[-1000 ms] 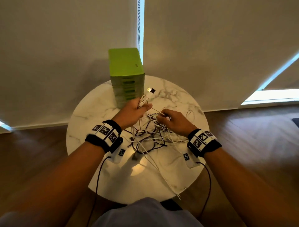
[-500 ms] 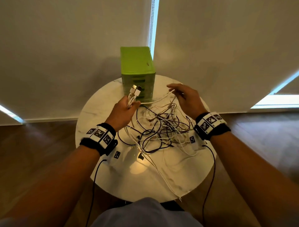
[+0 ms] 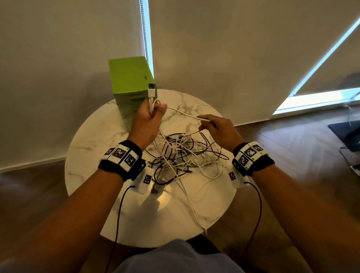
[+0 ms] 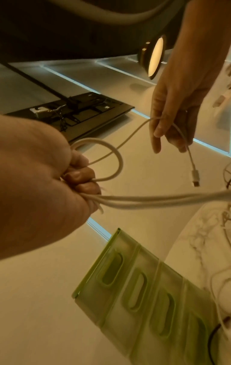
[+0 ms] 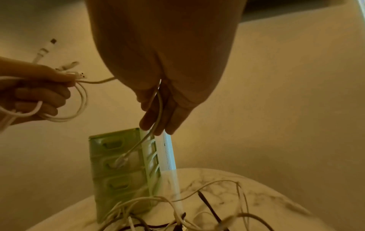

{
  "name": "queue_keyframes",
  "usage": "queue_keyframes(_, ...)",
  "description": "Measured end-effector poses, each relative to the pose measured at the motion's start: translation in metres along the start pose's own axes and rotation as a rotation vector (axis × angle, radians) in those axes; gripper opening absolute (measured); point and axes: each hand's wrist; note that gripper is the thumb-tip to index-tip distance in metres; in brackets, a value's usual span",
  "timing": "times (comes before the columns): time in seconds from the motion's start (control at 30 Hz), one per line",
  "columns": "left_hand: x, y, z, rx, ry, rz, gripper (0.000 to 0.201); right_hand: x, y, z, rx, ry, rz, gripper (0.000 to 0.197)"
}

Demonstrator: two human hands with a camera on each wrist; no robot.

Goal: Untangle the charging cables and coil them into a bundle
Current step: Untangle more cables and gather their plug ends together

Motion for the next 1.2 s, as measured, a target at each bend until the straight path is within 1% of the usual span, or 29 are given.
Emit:
queue_keyframes(0.07, -0.003, -0.001, 0.003, -0.012, 0.046, 0.017, 0.017, 0.010, -0.009, -0.001, 0.017, -0.006, 0.012, 0.022)
queue_keyframes(0.17, -0.016, -0.005, 0.007, 0.010, 0.035, 0.055, 0.018, 0.021, -0.022, 0.009, 0.055, 0.008, 0.113, 0.025)
queue_keyframes(0.23, -0.028, -0.010, 0.008, 0.036, 0.043, 0.106, 0.022, 0.024, -0.029, 0.015, 0.044, -0.050, 0.163, 0.025)
queue_keyframes(0.3, -0.043, -0.014, 0.009, 0.045, 0.040, 0.151, 0.025, 0.027, -0.037, 0.015, 0.000, -0.099, 0.156, 0.025)
queue_keyframes(0.37, -0.056, -0.018, 0.004, 0.074, 0.027, 0.187, 0.031, 0.034, -0.047, 0.006, -0.078, -0.126, 0.117, 0.025)
queue_keyframes(0.43, -0.067, -0.024, -0.001, 0.094, 0.017, 0.233, 0.043, 0.043, -0.062, -0.010, -0.160, -0.183, 0.121, 0.026)
queue_keyframes(0.47, -0.071, -0.026, -0.003, 0.090, 0.002, 0.258, 0.044, 0.048, -0.071, -0.020, -0.208, -0.214, 0.134, 0.026)
queue_keyframes(0.57, -0.081, -0.035, -0.008, 0.094, -0.052, 0.310, 0.035, 0.054, -0.108, -0.055, -0.390, -0.293, 0.159, 0.025)
queue_keyframes(0.63, -0.089, -0.040, -0.006, 0.147, -0.115, 0.339, 0.034, 0.050, -0.140, -0.082, -0.508, -0.317, 0.207, 0.026)
queue_keyframes(0.7, -0.095, -0.047, 0.000, 0.199, -0.182, 0.383, 0.033, 0.039, -0.174, -0.104, -0.620, -0.290, 0.280, 0.028)
queue_keyframes(0.77, -0.102, -0.055, 0.009, 0.232, -0.188, 0.450, 0.033, 0.027, -0.199, -0.117, -0.708, -0.284, 0.382, 0.024)
queue_keyframes(0.8, -0.105, -0.059, 0.013, 0.251, -0.173, 0.482, 0.033, 0.023, -0.206, -0.120, -0.740, -0.287, 0.400, 0.019)
queue_keyframes(0.83, -0.109, -0.064, 0.017, 0.275, -0.154, 0.509, 0.034, 0.019, -0.210, -0.122, -0.758, -0.268, 0.377, 0.018)
queue_keyframes(0.87, -0.112, -0.069, 0.021, 0.303, -0.138, 0.527, 0.034, 0.018, -0.210, -0.124, -0.748, -0.232, 0.318, 0.025)
queue_keyframes(0.93, -0.120, -0.078, 0.026, 0.348, -0.122, 0.565, 0.035, 0.018, -0.200, -0.122, -0.675, -0.133, 0.156, 0.038)
queue_keyframes(0.97, -0.124, -0.082, 0.026, 0.358, -0.115, 0.581, 0.035, 0.019, -0.192, -0.117, -0.650, -0.066, 0.090, 0.040)
queue_keyframes(1.0, -0.129, -0.085, 0.026, 0.363, -0.112, 0.595, 0.036, 0.019, -0.183, -0.109, -0.645, 0.025, 0.066, 0.040)
queue_keyframes(1.03, -0.132, -0.088, 0.025, 0.371, -0.114, 0.607, 0.036, 0.017, -0.174, -0.097, -0.647, 0.122, 0.089, 0.040)
queue_keyframes(1.07, -0.136, -0.090, 0.024, 0.373, -0.118, 0.620, 0.036, 0.013, -0.165, -0.085, -0.641, 0.203, 0.152, 0.041)
queue_keyframes(1.13, -0.142, -0.092, 0.022, 0.348, -0.096, 0.647, 0.036, 0.004, -0.151, -0.057, -0.609, 0.283, 0.298, 0.048)
queue_keyframes(1.17, -0.145, -0.092, 0.021, 0.322, -0.070, 0.660, 0.037, -0.001, -0.147, -0.048, -0.590, 0.304, 0.338, 0.050)
queue_keyframes(1.2, -0.147, -0.092, 0.021, 0.293, -0.038, 0.669, 0.039, -0.005, -0.145, -0.041, -0.572, 0.325, 0.346, 0.048)
Point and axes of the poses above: each hand's wrist, its own y-axis towards the middle knuckle, its own x-axis out of the back of the hand, z = x × y, and after that the axes turned 7 degrees about -z, right-handed
